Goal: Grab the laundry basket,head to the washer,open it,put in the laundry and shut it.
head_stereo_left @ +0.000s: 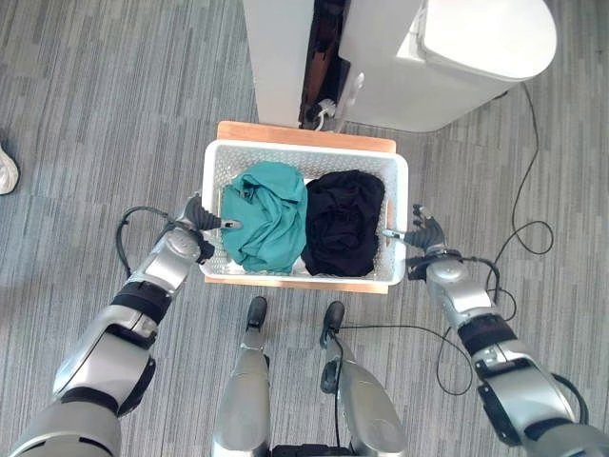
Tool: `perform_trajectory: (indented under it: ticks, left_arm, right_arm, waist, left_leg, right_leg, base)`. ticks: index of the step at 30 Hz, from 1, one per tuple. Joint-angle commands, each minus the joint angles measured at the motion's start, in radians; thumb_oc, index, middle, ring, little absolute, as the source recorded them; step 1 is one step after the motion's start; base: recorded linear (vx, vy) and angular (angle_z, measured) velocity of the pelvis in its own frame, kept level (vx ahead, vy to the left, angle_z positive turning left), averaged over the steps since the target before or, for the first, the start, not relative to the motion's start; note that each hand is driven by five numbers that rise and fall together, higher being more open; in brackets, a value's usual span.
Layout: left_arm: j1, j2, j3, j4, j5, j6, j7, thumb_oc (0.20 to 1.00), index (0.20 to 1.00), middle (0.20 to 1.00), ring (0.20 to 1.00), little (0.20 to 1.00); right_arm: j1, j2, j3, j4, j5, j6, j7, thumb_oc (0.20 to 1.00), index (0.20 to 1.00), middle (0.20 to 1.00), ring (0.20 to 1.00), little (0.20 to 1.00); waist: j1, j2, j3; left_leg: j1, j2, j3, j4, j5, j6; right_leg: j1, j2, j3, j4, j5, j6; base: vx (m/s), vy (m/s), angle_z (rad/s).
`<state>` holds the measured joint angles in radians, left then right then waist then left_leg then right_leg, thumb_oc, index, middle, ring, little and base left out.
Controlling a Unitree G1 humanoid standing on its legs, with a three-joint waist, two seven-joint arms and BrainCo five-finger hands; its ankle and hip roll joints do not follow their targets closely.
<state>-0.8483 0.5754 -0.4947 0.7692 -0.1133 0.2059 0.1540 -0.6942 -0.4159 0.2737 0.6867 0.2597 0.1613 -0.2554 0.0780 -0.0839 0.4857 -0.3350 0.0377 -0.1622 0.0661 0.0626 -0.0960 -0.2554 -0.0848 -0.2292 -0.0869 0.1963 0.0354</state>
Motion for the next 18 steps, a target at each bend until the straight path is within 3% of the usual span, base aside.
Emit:
perform_trajectory:
  ticks: [1,13,14,16,17,18]
  left_arm:
    - [-0.076,-0.006,-0.046,0.042,-0.048,-0.075,0.036,1.000,1.000,1.000,1.000,1.000]
    - [-0.153,-0.008,-0.129,0.099,-0.114,-0.128,0.032,1.000,1.000,1.000,1.000,1.000]
    - [-0.157,-0.011,-0.136,0.103,-0.116,-0.130,0.029,0.884,0.884,0.884,0.884,0.884]
    - [-0.175,-0.003,-0.153,0.119,-0.109,-0.131,0.031,0.200,0.200,0.200,0.200,0.200]
    - [-0.192,0.001,-0.162,0.140,-0.084,-0.134,0.039,0.200,0.200,0.200,0.200,0.200]
    - [-0.193,0.001,-0.163,0.141,-0.084,-0.134,0.039,0.200,0.200,0.200,0.200,0.200]
  right_arm:
    - [0.006,-0.052,-0.025,0.015,0.001,-0.012,-0.030,1.000,1.000,1.000,1.000,1.000]
    - [-0.043,0.052,0.055,0.229,0.151,-0.034,0.012,1.000,1.000,1.000,1.000,1.000]
    - [-0.046,0.060,0.059,0.250,0.165,-0.035,0.016,0.896,0.896,0.896,0.896,0.896]
    - [-0.066,0.083,0.077,0.287,0.205,-0.042,0.023,0.404,0.404,0.404,0.404,0.404]
    - [-0.084,0.091,0.090,0.294,0.216,-0.049,0.025,0.200,0.200,0.200,0.200,0.200]
    - [-0.085,0.091,0.090,0.294,0.216,-0.050,0.025,0.200,0.200,0.200,0.200,0.200]
  waist:
    - [0.013,0.049,-0.026]
    - [0.021,0.030,-0.005]
    - [0.022,0.029,-0.003]
    - [0.023,0.024,0.005]
    - [0.025,0.019,0.013]
    - [0.025,0.019,0.013]
  left_leg:
    - [0.046,0.012,0.040,-0.153,0.044,0.041]
    - [0.009,0.015,0.029,-0.153,0.053,0.036]
    - [0.008,0.015,0.027,-0.153,0.053,0.036]
    - [0.000,0.019,0.025,-0.153,0.055,0.035]
    - [-0.007,0.021,0.026,-0.153,0.057,0.034]
    - [-0.008,0.021,0.027,-0.153,0.057,0.034]
  right_leg:
    - [0.034,-0.081,0.040,0.089,-0.124,0.113]
    - [0.017,-0.079,0.028,0.078,-0.115,0.118]
    - [0.016,-0.078,0.027,0.079,-0.114,0.118]
    - [0.010,-0.076,0.028,0.078,-0.113,0.117]
    - [0.002,-0.074,0.030,0.078,-0.111,0.117]
    - [0.001,-0.074,0.031,0.078,-0.111,0.117]
  base:
    - [0.00,0.014,0.03]
    - [0.00,0.005,0.05]
    - [0.00,0.000,0.00]
    - [0.00,-0.001,0.02]
    - [0.00,0.000,0.00]
    - [0.00,0.000,0.00]
